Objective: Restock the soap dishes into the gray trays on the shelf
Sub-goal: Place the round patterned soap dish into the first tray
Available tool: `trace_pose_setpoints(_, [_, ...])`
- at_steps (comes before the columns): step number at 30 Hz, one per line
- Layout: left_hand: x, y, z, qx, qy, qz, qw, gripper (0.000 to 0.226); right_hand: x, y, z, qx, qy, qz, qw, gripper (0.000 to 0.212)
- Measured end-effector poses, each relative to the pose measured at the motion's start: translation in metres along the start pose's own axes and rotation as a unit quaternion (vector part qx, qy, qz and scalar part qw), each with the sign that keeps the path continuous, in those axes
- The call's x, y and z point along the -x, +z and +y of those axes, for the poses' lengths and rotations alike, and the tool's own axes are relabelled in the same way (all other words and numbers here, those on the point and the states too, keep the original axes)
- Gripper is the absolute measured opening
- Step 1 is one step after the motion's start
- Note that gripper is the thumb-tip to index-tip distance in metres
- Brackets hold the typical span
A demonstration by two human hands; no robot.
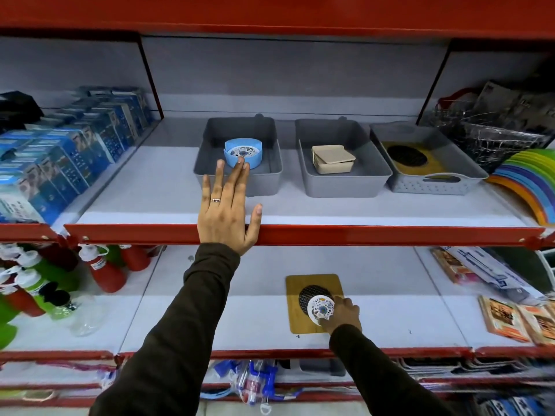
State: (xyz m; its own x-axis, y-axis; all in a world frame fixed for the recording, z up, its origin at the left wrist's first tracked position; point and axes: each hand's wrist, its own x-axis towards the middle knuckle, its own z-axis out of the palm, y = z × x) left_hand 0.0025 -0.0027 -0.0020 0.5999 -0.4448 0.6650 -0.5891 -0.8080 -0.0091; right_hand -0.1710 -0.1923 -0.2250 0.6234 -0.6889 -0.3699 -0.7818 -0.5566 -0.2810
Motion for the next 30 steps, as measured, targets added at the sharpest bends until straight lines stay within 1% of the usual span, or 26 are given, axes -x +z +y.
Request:
trace_pose_setpoints(2, [0.0,0.0,0.0,0.0,0.002,0.002,1.0,0.071,0.0,0.001,0.0,-0.031,0.014,0.005,0.999,0.073])
trace_pose_setpoints(4, [0.0,0.0,-0.001,-0.005,0.003,0.001,1.0,0.071,0.003,-0.002,0.0,-0.09,0.037,0.011,0.995,0.069])
trace_pose_setpoints(6, [0.001,-0.001,0.0,-0.007,0.003,0.002,1.0,0.071,0.009,-0.008,-0.004,-0.151,0.03,0.019,0.988,0.051])
trace_pose_setpoints(8, [0.001,-0.002,0.001,-0.01,0.002,0.003,1.0,0.069,0.02,-0.016,-0.012,-0.225,-0.007,0.031,0.974,0.03])
trace_pose_setpoints(9, [0.001,-0.002,0.0,-0.011,0.002,0.004,1.0,0.069,0.029,-0.021,-0.017,-0.288,-0.016,0.031,0.957,0.022])
trace_pose_setpoints(10, [0.001,-0.003,0.0,-0.009,0.002,0.005,1.0,0.068,0.041,-0.028,-0.025,-0.367,-0.019,0.025,0.93,0.017])
trace_pose_setpoints(12, [0.001,-0.004,0.001,-0.004,0.003,0.008,1.0,0.067,0.068,-0.049,-0.039,-0.505,-0.026,0.008,0.863,0.014])
trace_pose_setpoints(14, [0.002,-0.005,0.001,-0.003,0.002,0.008,1.0,0.067,0.098,-0.078,-0.052,-0.584,-0.072,0.004,0.809,0.015])
trace_pose_setpoints(16, [0.002,-0.006,0.001,-0.005,0.0,0.006,1.0,0.067,0.125,-0.111,-0.064,-0.619,-0.143,0.028,0.772,0.014])
trace_pose_setpoints(18, [0.002,-0.006,0.002,-0.011,-0.003,-0.003,1.0,0.068,0.144,-0.14,-0.073,-0.64,-0.192,0.057,0.741,0.014])
trace_pose_setpoints(20, [0.002,-0.007,0.002,-0.014,-0.006,-0.007,1.0,0.069,0.155,-0.164,-0.079,-0.667,-0.208,0.062,0.713,0.015])
trace_pose_setpoints(22, [0.002,-0.007,0.001,-0.014,-0.008,-0.01,1.0,0.068,0.161,-0.179,-0.082,-0.685,-0.213,0.055,0.695,0.015])
trace_pose_setpoints(25, [0.002,-0.006,0.001,-0.01,-0.009,-0.008,1.0,0.068,0.167,-0.186,-0.084,-0.697,-0.202,0.046,0.686,0.016])
trace_pose_setpoints(30, [0.003,-0.004,0.001,-0.005,-0.005,-0.003,1.0,0.068,0.17,-0.184,-0.081,-0.694,-0.199,0.046,0.691,0.017])
